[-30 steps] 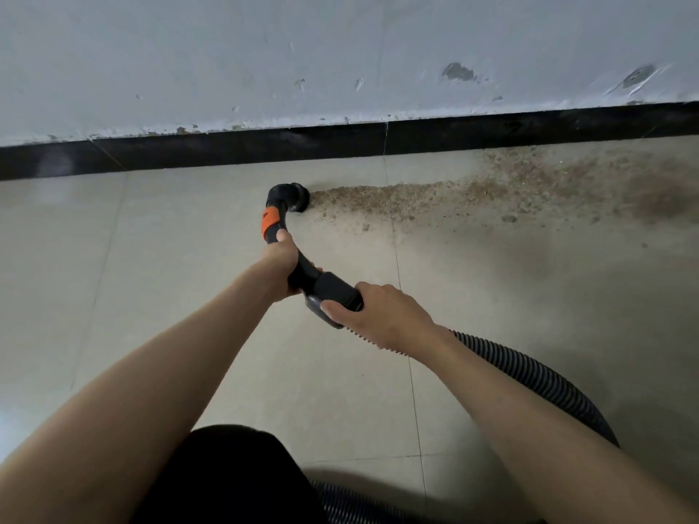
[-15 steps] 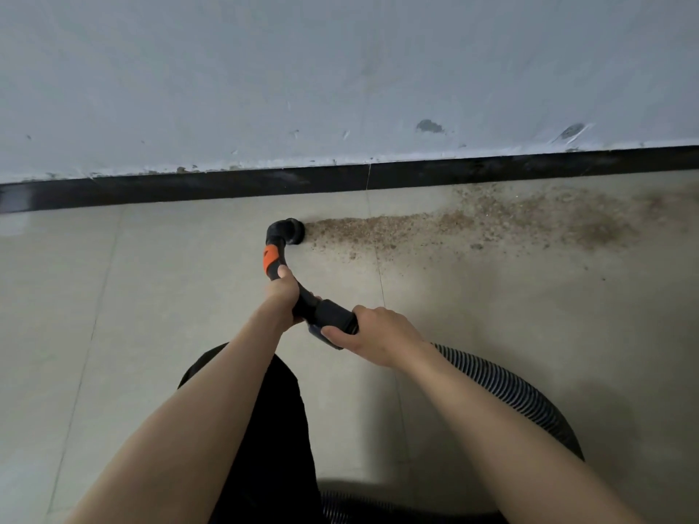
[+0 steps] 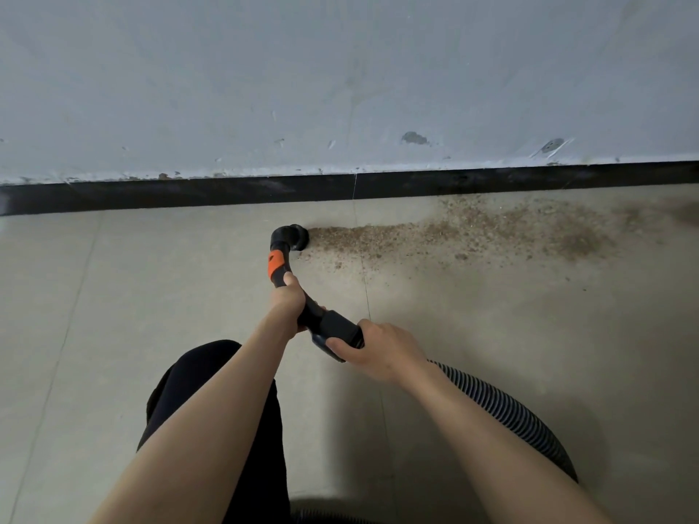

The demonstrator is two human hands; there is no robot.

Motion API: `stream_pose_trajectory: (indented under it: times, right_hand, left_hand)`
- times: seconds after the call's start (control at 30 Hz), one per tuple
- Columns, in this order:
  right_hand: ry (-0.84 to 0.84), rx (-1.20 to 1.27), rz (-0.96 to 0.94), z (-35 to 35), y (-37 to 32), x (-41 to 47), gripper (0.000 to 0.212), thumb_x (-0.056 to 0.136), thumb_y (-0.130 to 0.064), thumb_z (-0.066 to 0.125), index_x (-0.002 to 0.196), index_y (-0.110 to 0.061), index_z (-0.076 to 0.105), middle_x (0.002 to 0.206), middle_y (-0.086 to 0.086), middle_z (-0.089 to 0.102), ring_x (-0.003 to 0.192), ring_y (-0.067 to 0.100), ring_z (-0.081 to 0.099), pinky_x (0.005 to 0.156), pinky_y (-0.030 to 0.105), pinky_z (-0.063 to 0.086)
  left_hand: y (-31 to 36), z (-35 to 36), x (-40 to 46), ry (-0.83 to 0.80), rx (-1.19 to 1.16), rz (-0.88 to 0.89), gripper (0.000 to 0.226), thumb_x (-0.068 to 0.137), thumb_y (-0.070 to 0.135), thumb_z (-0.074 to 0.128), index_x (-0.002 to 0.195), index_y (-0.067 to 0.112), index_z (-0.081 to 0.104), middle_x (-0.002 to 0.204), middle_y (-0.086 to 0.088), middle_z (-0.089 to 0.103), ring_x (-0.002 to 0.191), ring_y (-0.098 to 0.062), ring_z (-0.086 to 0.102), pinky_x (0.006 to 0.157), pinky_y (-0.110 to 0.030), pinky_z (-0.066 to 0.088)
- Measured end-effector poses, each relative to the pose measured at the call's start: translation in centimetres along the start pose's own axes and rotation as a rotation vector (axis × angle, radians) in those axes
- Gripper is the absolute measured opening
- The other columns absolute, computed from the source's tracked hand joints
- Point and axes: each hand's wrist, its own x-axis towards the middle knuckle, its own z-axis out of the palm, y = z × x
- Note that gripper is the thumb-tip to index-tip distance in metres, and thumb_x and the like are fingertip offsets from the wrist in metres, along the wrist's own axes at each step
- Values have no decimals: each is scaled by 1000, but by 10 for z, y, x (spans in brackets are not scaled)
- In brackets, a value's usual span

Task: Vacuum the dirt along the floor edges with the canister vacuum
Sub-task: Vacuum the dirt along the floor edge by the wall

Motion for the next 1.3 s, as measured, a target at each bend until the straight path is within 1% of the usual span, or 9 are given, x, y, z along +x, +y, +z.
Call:
stream_pose_trajectory:
  times: [0.1, 0.23, 0.37, 0.63, 0.77, 0.97, 1.13, 1.2, 1.3]
  right_hand:
    - [8, 5, 1, -2, 11, 1, 57, 88, -74, 38, 95, -19, 49, 85, -1, 59, 79, 24, 57, 65, 35, 39]
    - [39, 41, 10, -5, 26, 1, 55, 87, -75, 38, 89, -21, 48, 78, -4, 56, 74, 22, 56, 59, 34, 38]
    - [57, 67, 25, -9, 39, 2, 55, 87, -74, 38, 87, -21, 48, 77, -5, 56, 73, 21, 56, 57, 32, 36]
    - [70, 114, 32, -13, 49, 0, 55, 85, -76, 37, 85, -22, 48, 75, -6, 55, 71, 19, 55, 57, 32, 36]
    - [86, 111, 43, -15, 55, -2, 55, 85, -76, 36, 85, -23, 47, 73, -7, 54, 71, 20, 55, 58, 33, 36]
    - [95, 127, 72, -20, 66, -4, 57, 86, -76, 35, 87, -21, 49, 75, -5, 56, 72, 20, 56, 62, 34, 40]
    - [99, 173, 96, -22, 78, -8, 56, 85, -77, 35, 83, -23, 47, 75, -6, 57, 67, 14, 54, 58, 32, 39]
    - [116, 210, 105, -22, 83, -9, 54, 84, -77, 36, 78, -24, 45, 74, -6, 57, 65, 12, 53, 56, 30, 36]
    - [129, 294, 132, -18, 91, -13, 52, 84, -75, 38, 78, -24, 47, 72, -6, 59, 66, 15, 57, 56, 30, 37]
  left_hand:
    - [-1, 11, 3, 12, 2, 16, 49, 102, 47, 26, 118, 4, 42, 106, -20, 59, 106, -38, 61, 91, -51, 51]
    - [2, 29, 6, 8, 38, 28, 53, 102, 47, 26, 124, 1, 42, 118, -23, 59, 108, -38, 60, 92, -51, 51]
    - [4, 45, 9, -14, 48, 42, 55, 102, 46, 26, 129, 0, 39, 123, -24, 57, 109, -40, 59, 92, -52, 50]
    - [6, 60, 10, -29, 87, 68, 54, 102, 46, 26, 129, 1, 39, 124, -23, 56, 109, -39, 59, 92, -52, 51]
    - [6, 66, 10, -37, 110, 76, 49, 102, 45, 26, 122, 2, 39, 122, -23, 57, 108, -38, 60, 91, -52, 51]
    - [8, 84, 11, -68, 122, 82, 53, 102, 45, 26, 129, 2, 38, 124, -23, 56, 110, -39, 59, 92, -52, 50]
    - [9, 99, 6, -77, 165, 84, 45, 102, 44, 27, 112, 3, 40, 121, -23, 57, 108, -39, 60, 91, -51, 51]
    - [10, 106, 5, -73, 206, 95, 47, 102, 44, 26, 114, 2, 42, 120, -22, 58, 108, -38, 60, 90, -49, 52]
    - [9, 116, 2, -62, 285, 117, 52, 101, 43, 27, 121, -1, 46, 109, -18, 58, 103, -35, 60, 79, -44, 54]
